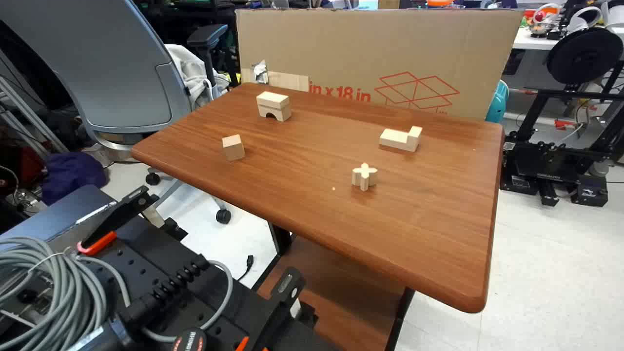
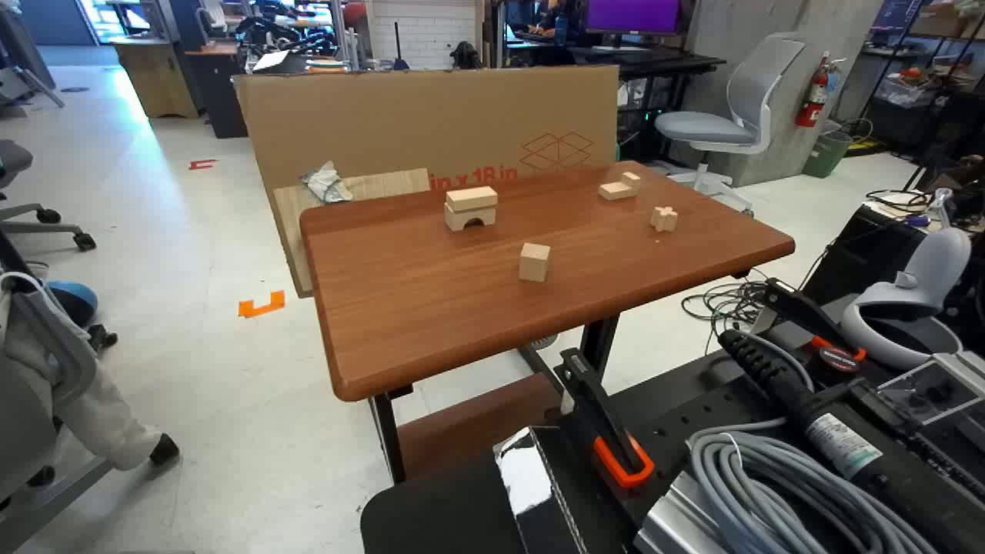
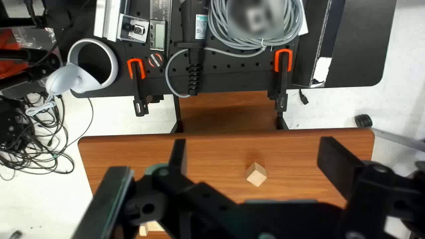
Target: Stack the L block on top of the other stacked blocks
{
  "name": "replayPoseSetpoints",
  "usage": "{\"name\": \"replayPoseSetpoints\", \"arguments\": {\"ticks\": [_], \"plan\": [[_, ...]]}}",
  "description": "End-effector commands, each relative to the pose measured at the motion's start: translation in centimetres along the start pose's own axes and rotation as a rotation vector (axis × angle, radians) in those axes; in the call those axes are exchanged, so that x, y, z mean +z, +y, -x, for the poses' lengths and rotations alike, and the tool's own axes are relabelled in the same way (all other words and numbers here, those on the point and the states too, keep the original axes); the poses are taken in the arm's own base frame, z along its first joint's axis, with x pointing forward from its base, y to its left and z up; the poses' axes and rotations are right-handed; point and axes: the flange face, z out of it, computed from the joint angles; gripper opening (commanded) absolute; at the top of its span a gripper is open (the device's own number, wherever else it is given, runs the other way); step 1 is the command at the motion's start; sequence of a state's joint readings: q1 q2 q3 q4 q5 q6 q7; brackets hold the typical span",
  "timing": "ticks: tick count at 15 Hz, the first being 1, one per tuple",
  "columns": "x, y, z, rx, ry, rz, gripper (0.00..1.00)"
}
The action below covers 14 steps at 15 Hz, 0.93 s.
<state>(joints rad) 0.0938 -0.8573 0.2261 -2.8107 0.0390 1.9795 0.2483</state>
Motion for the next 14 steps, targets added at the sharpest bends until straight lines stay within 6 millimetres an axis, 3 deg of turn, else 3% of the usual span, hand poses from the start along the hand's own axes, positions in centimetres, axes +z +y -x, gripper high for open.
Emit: {"name": "replayPoseSetpoints", "arguments": {"ticks": [1,12,14], "plan": [[0.2,0.0,0.1,0.000,-0.007,0.002,1.00],[0.7,0.1,0.2,0.000,-0.017,0.004,1.00],[0.8,-0.2,-0.9,-0.004,-0.048,0.015,1.00]]}}
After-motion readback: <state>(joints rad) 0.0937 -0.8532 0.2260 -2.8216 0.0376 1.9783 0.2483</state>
